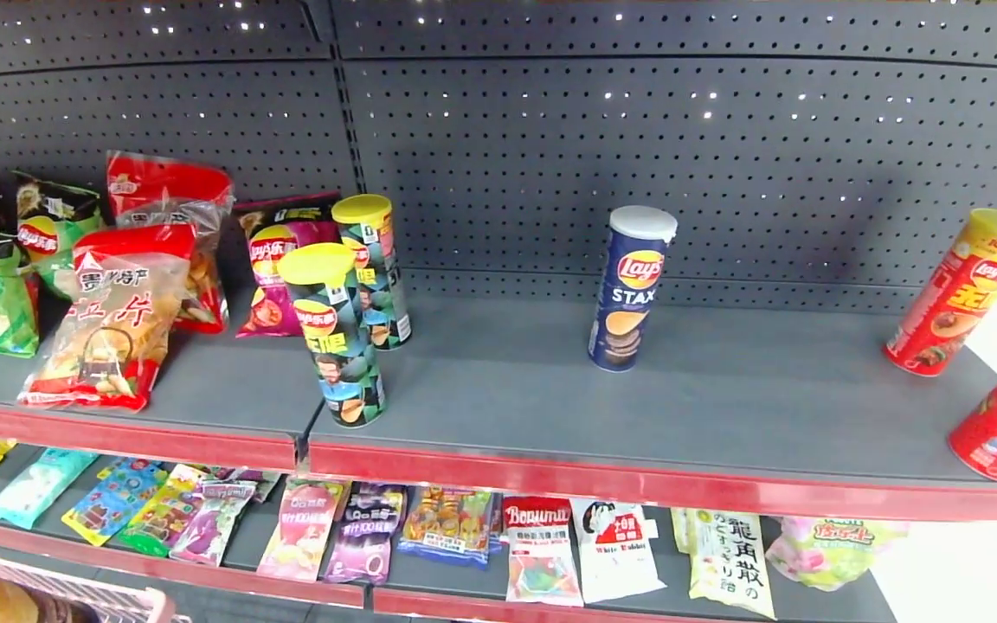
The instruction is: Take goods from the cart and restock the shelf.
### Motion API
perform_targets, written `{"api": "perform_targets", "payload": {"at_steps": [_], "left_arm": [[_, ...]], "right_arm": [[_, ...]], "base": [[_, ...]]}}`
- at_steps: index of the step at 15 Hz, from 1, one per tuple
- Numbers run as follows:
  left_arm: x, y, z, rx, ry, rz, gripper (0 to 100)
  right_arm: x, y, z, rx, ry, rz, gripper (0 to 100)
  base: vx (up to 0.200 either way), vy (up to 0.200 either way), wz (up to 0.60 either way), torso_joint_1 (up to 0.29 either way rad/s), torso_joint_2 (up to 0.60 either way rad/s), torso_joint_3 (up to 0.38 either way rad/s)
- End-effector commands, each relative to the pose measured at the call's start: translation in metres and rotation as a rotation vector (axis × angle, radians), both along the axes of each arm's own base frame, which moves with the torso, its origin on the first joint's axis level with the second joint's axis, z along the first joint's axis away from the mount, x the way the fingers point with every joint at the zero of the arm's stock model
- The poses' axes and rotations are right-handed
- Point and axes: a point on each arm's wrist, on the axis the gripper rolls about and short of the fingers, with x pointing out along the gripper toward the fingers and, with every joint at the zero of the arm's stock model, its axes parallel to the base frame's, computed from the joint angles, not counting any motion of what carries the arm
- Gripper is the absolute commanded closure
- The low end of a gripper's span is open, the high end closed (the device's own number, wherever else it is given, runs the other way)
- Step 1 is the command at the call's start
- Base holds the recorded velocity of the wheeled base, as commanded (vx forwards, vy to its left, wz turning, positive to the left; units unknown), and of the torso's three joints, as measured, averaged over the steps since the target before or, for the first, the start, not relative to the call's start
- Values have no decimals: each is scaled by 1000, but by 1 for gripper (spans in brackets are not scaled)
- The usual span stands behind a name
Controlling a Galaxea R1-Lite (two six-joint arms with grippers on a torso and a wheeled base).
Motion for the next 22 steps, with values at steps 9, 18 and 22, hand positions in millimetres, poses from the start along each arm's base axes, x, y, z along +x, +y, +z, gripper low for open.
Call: {"api": "perform_targets", "payload": {"at_steps": [9, 18, 22], "left_arm": [[-12, 0, -4, -124, -38, -122, 100], [-10, -2, -3, -170, -5, -176, 100], [-11, -2, 0, -184, -18, -180, 100]], "right_arm": [[24, 1, 107, 103, 13, 53, 0], [194, 53, 145, -2, 197, 574, 0], [267, 55, 109, -56, 179, 787, 0]], "base": [[0, 0, 0, 0, 0, 0], [0, 0, 0, 0, 0, 0], [0, 0, 0, 0, 0, 0]]}}
